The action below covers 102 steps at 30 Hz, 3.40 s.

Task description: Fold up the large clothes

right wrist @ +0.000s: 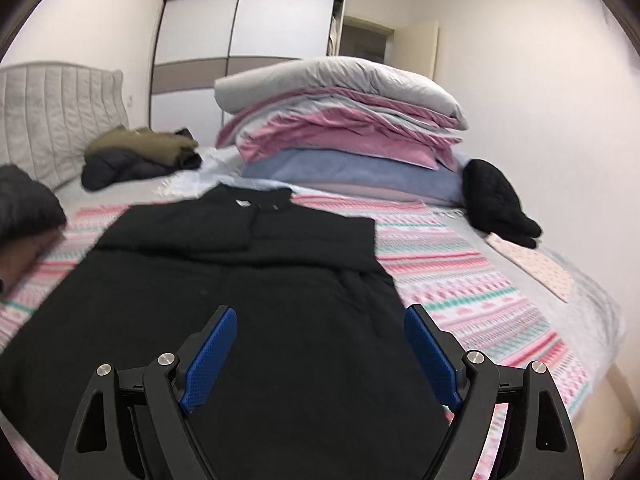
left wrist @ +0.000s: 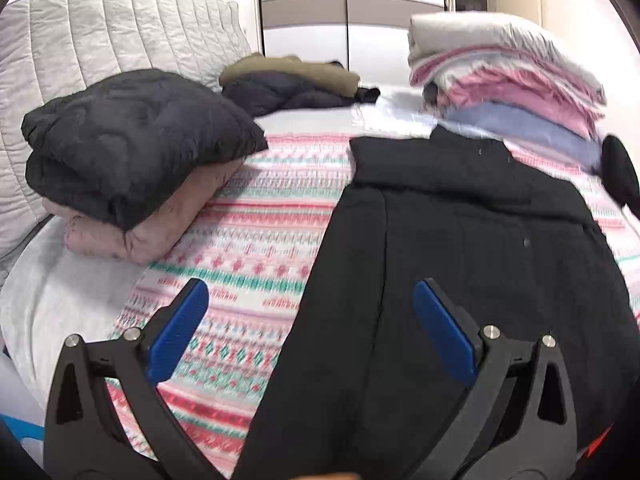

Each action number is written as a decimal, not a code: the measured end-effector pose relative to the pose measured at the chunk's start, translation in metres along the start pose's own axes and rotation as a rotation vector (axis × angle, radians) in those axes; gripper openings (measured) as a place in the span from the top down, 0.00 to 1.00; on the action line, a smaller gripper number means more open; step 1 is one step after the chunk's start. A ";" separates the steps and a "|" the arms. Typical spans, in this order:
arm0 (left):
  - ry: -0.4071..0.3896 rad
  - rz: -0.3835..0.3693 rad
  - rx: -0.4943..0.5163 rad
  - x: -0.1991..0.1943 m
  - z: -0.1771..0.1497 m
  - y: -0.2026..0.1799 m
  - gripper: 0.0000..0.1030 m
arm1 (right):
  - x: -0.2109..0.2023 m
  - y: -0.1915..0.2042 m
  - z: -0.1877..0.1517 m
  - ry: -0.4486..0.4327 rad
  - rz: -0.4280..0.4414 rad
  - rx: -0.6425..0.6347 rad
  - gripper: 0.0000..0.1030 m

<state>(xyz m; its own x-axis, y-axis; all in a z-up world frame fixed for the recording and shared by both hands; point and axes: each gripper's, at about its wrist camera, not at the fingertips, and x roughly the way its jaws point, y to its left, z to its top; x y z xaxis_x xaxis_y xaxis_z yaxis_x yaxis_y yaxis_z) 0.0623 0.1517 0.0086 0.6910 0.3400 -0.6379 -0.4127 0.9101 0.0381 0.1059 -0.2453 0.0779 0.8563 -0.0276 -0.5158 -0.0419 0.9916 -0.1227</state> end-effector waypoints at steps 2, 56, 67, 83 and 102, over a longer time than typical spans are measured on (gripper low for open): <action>0.060 -0.004 0.001 0.003 -0.009 0.006 0.01 | -0.004 -0.009 -0.012 0.019 0.001 -0.016 0.16; 0.236 -0.304 -0.196 -0.043 -0.066 0.029 0.95 | 0.010 -0.200 -0.126 0.390 0.250 0.641 0.94; 0.231 -0.282 -0.181 -0.094 -0.102 0.023 0.95 | -0.035 -0.219 -0.118 0.278 0.257 0.659 0.94; 0.375 -0.293 -0.204 -0.035 -0.135 0.016 0.65 | 0.047 -0.218 -0.174 0.637 0.286 0.618 0.45; 0.177 -0.415 -0.348 -0.166 -0.098 0.079 0.95 | -0.098 -0.220 -0.131 0.248 0.606 0.694 0.95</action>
<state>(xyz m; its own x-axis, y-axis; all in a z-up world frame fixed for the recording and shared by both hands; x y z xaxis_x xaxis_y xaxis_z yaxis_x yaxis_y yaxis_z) -0.1425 0.1438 0.0420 0.7393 -0.1017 -0.6656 -0.3198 0.8168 -0.4801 -0.0361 -0.4773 0.0448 0.6522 0.5684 -0.5015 -0.0595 0.6979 0.7137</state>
